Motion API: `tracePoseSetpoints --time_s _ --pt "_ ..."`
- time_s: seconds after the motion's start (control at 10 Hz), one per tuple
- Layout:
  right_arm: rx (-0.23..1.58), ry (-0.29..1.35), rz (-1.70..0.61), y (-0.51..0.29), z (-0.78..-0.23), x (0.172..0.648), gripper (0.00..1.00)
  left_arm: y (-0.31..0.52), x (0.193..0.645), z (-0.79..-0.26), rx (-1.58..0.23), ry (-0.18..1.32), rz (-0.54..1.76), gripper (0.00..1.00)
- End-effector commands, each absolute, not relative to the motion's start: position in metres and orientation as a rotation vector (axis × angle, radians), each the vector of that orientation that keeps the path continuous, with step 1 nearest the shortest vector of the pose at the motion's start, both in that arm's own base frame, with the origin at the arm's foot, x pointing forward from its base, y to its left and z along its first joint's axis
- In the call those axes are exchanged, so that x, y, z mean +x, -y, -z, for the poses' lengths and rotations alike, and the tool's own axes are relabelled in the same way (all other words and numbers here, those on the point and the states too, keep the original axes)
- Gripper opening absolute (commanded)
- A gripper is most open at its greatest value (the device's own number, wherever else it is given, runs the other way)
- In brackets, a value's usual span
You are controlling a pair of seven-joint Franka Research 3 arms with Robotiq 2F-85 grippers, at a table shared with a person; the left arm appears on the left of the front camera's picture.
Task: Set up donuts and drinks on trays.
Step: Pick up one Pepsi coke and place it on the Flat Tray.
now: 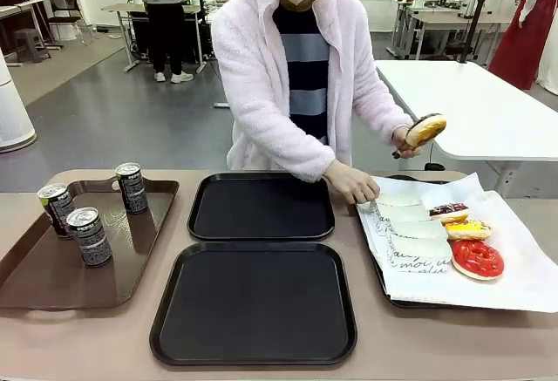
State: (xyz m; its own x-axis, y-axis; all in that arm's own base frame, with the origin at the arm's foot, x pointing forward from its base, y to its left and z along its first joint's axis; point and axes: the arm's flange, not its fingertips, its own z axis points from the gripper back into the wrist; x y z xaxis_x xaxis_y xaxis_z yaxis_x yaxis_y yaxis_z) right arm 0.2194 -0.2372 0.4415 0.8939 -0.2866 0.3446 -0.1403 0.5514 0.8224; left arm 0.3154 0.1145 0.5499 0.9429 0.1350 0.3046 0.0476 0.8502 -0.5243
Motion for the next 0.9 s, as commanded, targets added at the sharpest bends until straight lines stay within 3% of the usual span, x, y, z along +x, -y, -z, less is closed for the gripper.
tracePoseSetpoints --time_s 0.0,0.4,0.8 --pt "1.004 0.490 0.080 0.238 -0.441 0.220 1.00 -0.099 0.343 -0.565 -0.419 0.176 -0.059 1.00" --pt "1.004 0.490 0.080 0.238 -0.441 0.220 1.00 -0.019 0.395 -0.537 -0.061 0.041 -0.081 1.00" --pt "1.004 0.490 0.080 0.238 -0.441 0.220 1.00 0.034 0.443 -0.483 0.058 0.000 -0.119 1.00"
